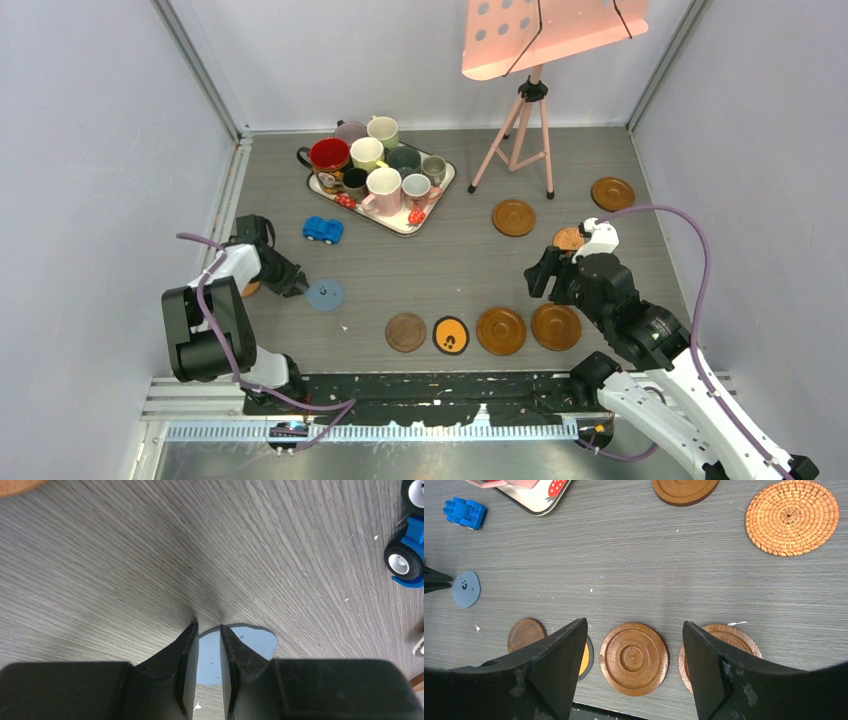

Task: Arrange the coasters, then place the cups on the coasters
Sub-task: Move the coaster to the center of the board.

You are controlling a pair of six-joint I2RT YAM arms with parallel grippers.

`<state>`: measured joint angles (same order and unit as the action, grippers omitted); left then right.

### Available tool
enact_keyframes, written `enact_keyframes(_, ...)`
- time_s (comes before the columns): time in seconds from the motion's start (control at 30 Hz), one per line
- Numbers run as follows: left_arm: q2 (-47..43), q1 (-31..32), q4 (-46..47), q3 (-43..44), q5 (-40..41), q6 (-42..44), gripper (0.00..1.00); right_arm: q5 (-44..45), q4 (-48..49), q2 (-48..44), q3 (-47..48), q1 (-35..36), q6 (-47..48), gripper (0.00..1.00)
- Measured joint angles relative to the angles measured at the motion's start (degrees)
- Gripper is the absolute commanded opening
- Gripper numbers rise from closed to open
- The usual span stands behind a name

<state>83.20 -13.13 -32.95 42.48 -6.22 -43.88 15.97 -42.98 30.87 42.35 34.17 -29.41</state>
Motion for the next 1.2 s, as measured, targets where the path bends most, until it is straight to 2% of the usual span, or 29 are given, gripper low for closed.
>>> enact_keyframes(0.4,-1.90,0.04,0.98,-2.95,-5.62,-0.76,0.28,-0.02,0.04,0.26,0.00,0.00,0.00,0.77)
enact_keyframes(0.7,-3.37,2.69,0.85,-4.31,-7.34,-2.19,0.34,-0.46,0.04,0.28,0.00,0.00,0.00,0.77)
enact_keyframes(1.2,-3.37,13.77,0.98,-4.37,-7.28,-6.80,0.36,-0.90,0.07,-0.22,0.00,0.00,-0.04,0.77)
